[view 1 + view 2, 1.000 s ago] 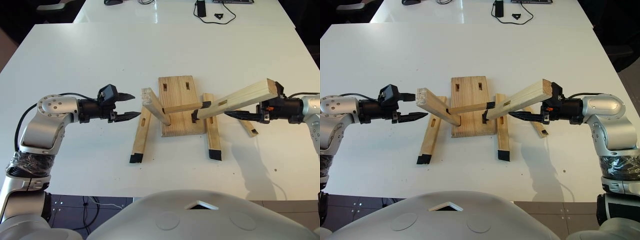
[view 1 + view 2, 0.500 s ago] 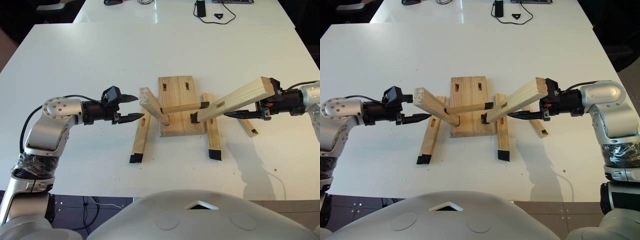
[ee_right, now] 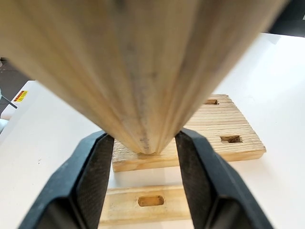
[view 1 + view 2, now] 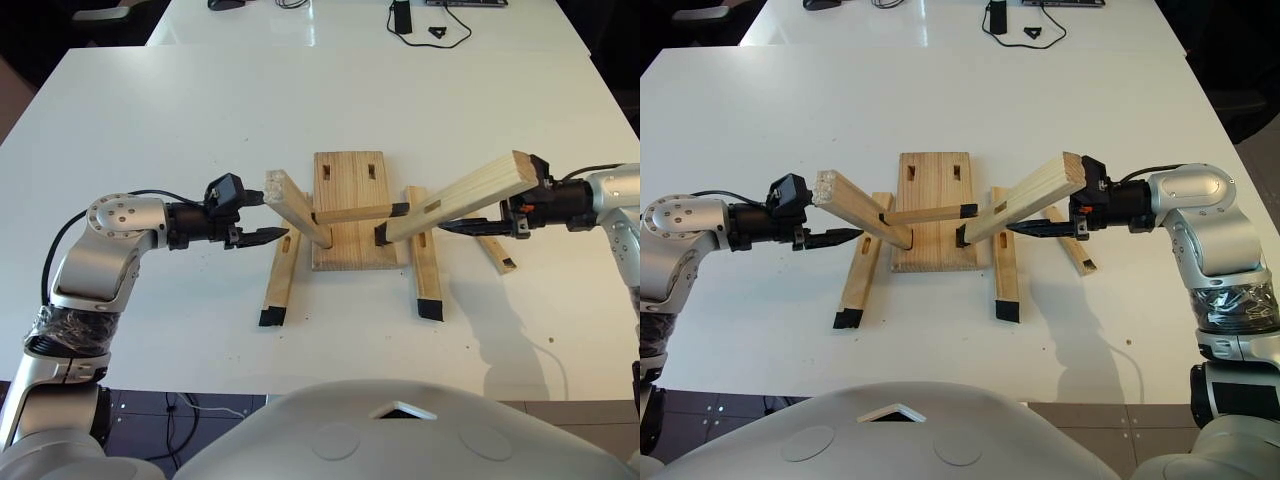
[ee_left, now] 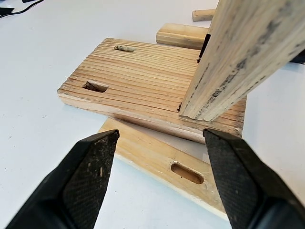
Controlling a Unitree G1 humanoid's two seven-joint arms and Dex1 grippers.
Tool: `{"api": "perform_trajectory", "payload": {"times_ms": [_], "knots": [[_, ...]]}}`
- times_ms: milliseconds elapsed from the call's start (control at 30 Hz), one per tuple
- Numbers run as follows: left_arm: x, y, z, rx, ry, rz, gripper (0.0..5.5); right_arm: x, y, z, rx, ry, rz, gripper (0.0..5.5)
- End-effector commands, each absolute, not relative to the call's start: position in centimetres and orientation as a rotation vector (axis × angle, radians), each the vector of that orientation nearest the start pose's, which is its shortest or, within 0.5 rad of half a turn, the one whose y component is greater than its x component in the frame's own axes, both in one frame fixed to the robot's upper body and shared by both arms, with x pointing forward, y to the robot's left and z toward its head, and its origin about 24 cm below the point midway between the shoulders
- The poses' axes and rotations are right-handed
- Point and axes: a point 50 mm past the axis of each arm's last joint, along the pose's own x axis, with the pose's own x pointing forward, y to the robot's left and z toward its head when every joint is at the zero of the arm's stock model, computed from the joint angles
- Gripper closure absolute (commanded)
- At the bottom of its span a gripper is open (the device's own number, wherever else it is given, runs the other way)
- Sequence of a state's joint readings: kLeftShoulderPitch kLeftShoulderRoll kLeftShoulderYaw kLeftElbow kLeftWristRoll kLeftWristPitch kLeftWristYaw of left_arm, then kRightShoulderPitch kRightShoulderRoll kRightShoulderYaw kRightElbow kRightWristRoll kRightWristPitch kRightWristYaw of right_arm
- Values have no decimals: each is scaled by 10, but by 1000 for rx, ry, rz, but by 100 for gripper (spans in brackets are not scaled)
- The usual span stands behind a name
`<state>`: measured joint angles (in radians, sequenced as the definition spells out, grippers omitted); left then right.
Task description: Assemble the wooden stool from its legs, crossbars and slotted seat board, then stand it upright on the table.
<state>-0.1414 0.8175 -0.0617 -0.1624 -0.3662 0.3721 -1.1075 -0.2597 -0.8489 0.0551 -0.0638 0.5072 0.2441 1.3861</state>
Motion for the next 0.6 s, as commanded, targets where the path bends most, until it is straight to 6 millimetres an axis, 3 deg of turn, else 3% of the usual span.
{"api": "perform_trajectory", "payload": {"times_ms": [33, 367, 600], "knots": [[245, 216, 113, 377, 368, -1151, 222, 248, -214, 142, -336, 217, 1437, 346], [244, 214, 113, 373, 363, -1152, 222, 252, -214, 131, -428, 313, 1489, 346], [239, 206, 112, 361, 346, -1167, 222, 260, -213, 141, -429, 377, 1554, 346]]}}
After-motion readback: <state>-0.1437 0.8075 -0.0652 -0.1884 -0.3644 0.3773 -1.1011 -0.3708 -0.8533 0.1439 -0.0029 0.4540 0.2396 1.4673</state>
